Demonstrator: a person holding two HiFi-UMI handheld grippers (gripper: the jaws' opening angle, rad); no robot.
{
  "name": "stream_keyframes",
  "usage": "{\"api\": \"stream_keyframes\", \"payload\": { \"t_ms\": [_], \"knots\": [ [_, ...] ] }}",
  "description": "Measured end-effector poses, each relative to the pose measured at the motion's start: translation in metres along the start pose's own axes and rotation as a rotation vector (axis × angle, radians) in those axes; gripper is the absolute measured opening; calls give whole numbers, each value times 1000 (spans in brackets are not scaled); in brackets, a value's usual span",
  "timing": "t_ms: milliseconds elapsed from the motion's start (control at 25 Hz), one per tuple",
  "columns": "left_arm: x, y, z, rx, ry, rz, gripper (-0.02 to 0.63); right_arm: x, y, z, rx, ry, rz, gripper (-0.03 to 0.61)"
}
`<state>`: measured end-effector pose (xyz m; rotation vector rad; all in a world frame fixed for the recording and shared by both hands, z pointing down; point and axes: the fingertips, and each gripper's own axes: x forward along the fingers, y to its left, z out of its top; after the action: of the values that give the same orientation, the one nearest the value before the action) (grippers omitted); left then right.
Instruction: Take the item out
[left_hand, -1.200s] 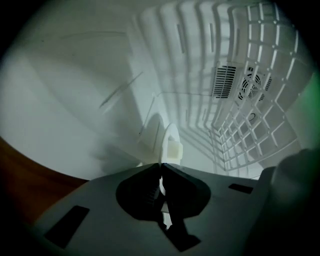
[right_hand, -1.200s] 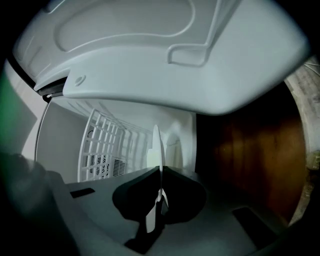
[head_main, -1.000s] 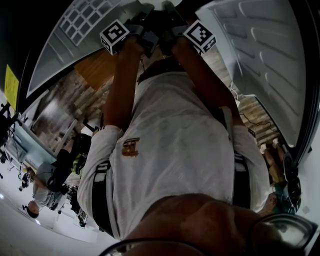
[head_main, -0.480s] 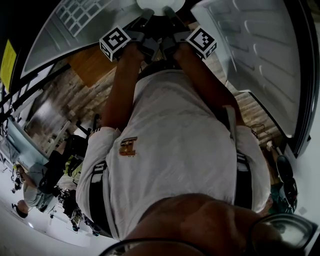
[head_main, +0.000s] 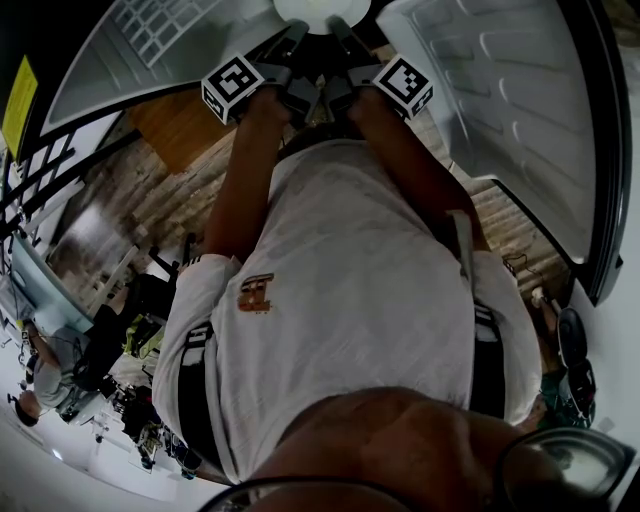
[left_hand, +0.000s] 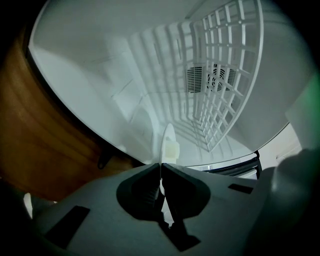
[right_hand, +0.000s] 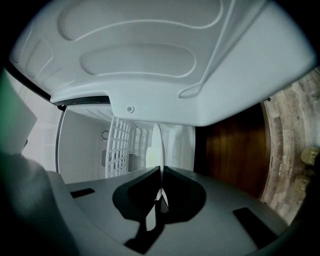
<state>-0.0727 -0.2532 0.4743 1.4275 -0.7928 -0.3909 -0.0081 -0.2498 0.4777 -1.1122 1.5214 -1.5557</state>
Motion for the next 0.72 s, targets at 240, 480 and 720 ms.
{"api": "stream_keyframes", "payload": {
  "t_ms": [240,480,720],
  "knots": [
    [-1,-1,1,5,-7,-2,28,0,1,0,-1,5,2,40],
    [-2,-2,0,5,-13,-3,28,-1,2,-1,2,7,3,40],
    [-3,-3,0,4,-18,-8,28,-1,3,0,-3,4,6,40]
  ]
}}
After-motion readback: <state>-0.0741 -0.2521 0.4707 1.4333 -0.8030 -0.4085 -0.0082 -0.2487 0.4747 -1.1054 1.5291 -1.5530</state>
